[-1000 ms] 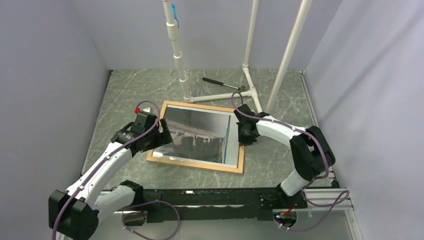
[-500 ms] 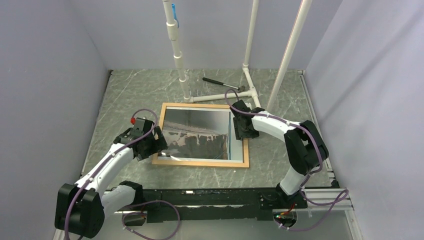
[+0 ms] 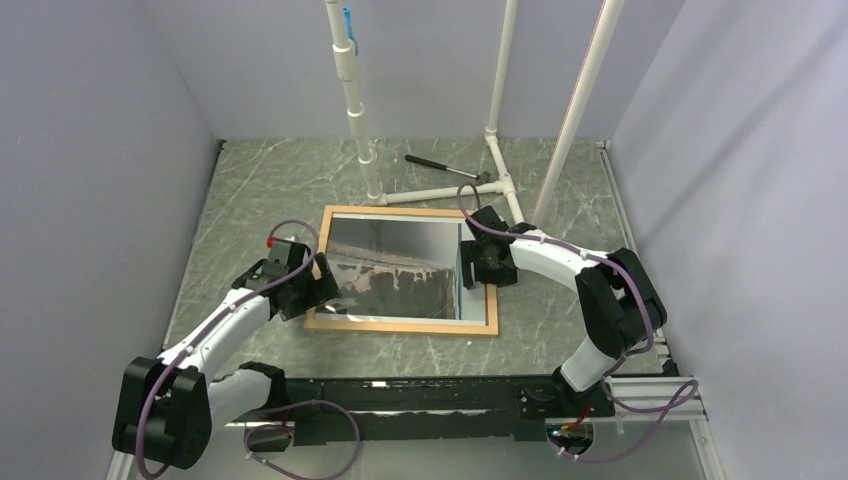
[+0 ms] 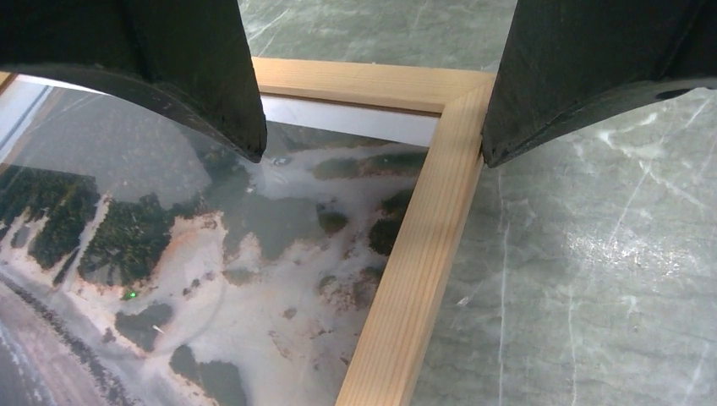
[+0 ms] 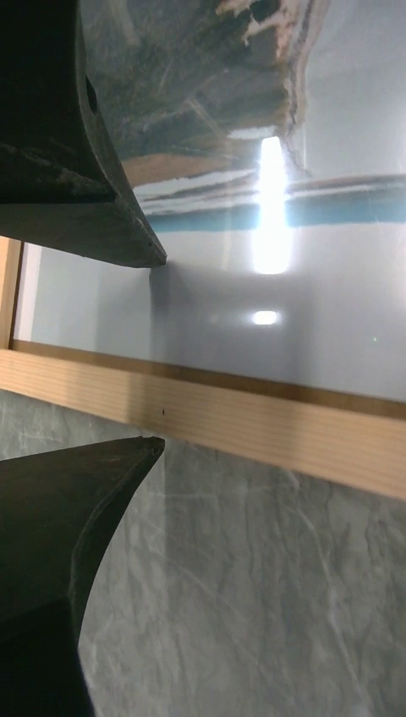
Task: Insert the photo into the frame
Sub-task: Adjust the photo frame at the center of the board.
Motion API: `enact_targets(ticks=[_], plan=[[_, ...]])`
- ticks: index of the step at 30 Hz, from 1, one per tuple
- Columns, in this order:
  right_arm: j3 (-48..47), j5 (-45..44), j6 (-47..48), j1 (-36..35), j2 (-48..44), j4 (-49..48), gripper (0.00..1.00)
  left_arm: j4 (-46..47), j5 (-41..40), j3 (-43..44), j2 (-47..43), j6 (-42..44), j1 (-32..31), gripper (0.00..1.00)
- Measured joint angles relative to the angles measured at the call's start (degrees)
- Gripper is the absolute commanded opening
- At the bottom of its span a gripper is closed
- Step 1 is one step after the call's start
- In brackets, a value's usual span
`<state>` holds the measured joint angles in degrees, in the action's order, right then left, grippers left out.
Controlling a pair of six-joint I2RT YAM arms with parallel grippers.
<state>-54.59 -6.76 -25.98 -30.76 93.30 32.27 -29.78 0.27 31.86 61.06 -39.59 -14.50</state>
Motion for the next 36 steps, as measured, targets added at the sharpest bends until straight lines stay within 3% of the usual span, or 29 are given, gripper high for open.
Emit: enact_targets(ticks=[11, 16, 21, 27, 36], plan=[[-0.17, 2.4, -0.02, 1.25, 0.28, -0.48, 0.77, 4.74, 2.34, -3.23, 2.4, -0.63, 0.9, 0.85], [-1.07, 2.38, 0.0, 2.32, 0.83, -0.17, 0.8, 5.27, 4.02, -4.2, 0.55, -2.21, 0.85, 0.99], [-1.4, 2.34, -0.17, 2.23, -0.24, 0.37, 0.87, 2.84, 3.65, -3.58, 0.26, -3.15, 0.5, 0.99], [-1.18, 1.88, -0.26, 2.16, -8.83, 0.52, 0.91, -1.25, 2.01, -2.38, -2.86, -3.06, 0.39, 0.99], [6.32, 1.16, -1.2, 2.16, -27.69, -3.39, 0.95, -0.35, 3.13, 0.31, -17.66, -0.85, 0.39, 0.99]])
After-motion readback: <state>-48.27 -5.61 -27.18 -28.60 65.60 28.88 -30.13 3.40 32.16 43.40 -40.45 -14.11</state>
